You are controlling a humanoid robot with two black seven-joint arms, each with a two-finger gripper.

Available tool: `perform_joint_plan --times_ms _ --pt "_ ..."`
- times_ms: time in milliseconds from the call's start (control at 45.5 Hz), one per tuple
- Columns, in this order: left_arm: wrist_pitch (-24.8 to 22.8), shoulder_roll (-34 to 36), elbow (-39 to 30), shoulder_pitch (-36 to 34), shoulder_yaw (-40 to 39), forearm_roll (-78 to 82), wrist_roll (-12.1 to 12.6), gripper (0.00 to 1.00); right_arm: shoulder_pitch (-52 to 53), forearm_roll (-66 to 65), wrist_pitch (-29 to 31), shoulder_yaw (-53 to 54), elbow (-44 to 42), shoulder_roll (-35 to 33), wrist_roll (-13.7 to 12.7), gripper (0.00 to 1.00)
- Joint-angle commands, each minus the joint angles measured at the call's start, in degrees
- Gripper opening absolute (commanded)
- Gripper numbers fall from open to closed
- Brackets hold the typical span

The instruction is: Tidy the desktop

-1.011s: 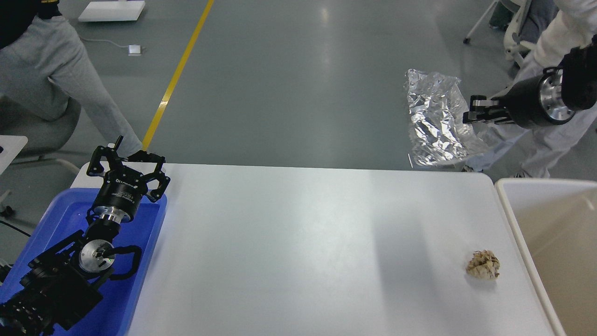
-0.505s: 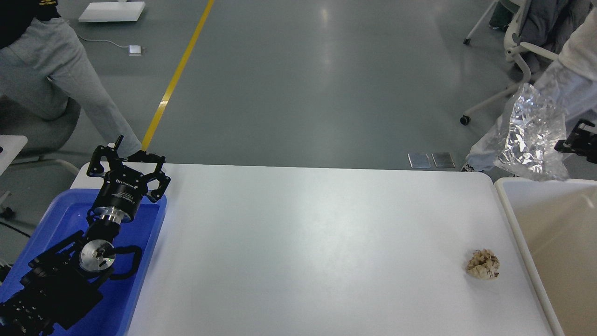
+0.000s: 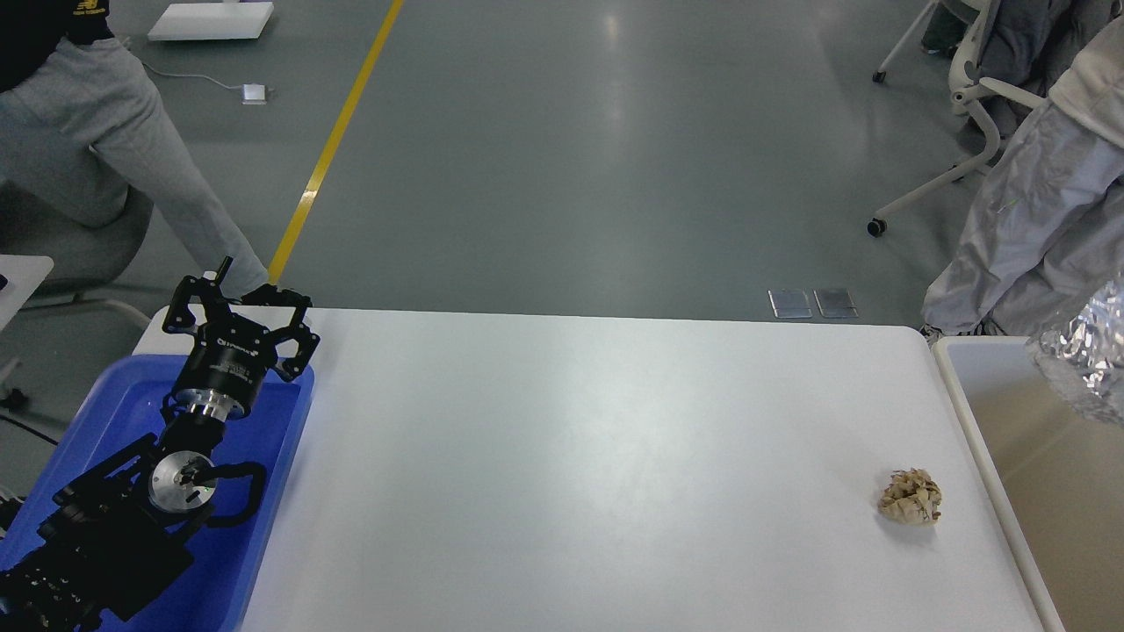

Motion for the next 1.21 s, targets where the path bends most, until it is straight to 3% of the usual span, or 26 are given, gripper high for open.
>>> perform_joint_plan --times_ms 0,220,703,1187 --pt "-0.01 0.00 0.08 0.00 0.03 0.01 0.00 1.00 -9.20 7.33 -0.36 3.11 -15.93 9.32 1.20 0.00" --pt "-0.01 0.00 -0.01 0.00 0.03 0.01 0.00 1.00 -10.70 7.77 -2.64 5.58 -23.59 16.18 1.20 0.00" --pt "-0.01 0.00 -0.01 0.00 -0.06 0.01 0.00 1.00 -14.13 9.36 -25.41 6.02 -23.42 25.15 0.68 0.00" --pt "0.07 0.00 -0.01 0.00 -0.06 -0.08 0.00 1.00 -14.39 10.85 -29.28 6.28 -23.42 26.21 0.50 0.00"
